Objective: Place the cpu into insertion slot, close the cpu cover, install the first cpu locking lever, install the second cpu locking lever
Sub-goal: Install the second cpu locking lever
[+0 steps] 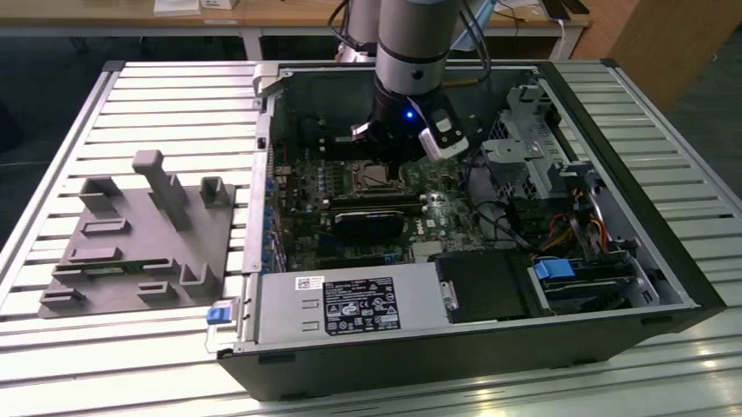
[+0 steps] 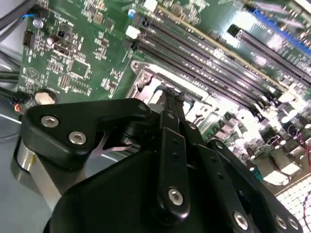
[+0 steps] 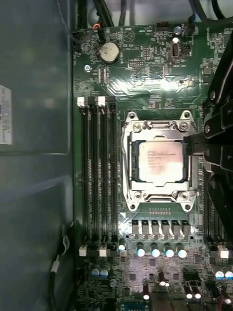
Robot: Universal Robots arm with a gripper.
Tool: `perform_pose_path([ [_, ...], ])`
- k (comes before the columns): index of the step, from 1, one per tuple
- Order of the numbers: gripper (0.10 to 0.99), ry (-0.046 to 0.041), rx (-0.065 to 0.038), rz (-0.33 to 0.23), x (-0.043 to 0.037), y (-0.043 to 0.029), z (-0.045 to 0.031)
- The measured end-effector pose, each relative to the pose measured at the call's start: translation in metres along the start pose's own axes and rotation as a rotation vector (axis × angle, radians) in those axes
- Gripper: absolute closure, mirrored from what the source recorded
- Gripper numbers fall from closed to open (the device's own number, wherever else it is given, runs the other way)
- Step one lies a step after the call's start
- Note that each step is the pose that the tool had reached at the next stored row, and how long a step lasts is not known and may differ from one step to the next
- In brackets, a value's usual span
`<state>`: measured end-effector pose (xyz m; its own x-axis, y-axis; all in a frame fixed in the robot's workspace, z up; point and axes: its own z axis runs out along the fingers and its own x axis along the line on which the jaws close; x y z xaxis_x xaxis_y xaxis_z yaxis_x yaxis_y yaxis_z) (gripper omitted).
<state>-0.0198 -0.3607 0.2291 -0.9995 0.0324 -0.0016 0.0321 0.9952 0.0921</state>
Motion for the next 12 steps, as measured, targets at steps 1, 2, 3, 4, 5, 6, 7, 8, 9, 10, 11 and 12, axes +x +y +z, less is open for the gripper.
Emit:
perform_pose_path([
  [1,0.980,0.0000,0.000,0.000,0.0000,-0.0015,0.0001],
  [2,0.980,0.0000,0.000,0.000,0.0001,-0.0030,0.0002],
  [3,0.980,0.0000,0.000,0.000,0.0002,-0.0047,0.0003],
  [4,0.980,0.0000,0.000,0.000,0.0003,-0.0059,0.0004],
  [5,0.980,0.0000,0.000,0.000,0.0003,-0.0071,0.0004],
  [6,0.980,0.0000,0.000,0.000,0.0004,-0.0081,0.0004],
  [7,0.980,0.0000,0.000,0.000,0.0007,-0.0089,0.0005],
  [8,0.980,-0.0001,0.000,0.000,0.0014,-0.0095,0.0006],
  [9,0.980,-0.0001,0.000,0.000,0.0028,-0.0099,0.0006],
  [10,0.980,-0.0001,0.000,0.000,0.0043,-0.0102,0.0007],
  [11,0.980,0.0000,-0.001,0.000,0.0058,-0.0104,0.0007],
  [12,0.980,0.0000,-0.001,0.000,0.0073,-0.0106,0.0007],
])
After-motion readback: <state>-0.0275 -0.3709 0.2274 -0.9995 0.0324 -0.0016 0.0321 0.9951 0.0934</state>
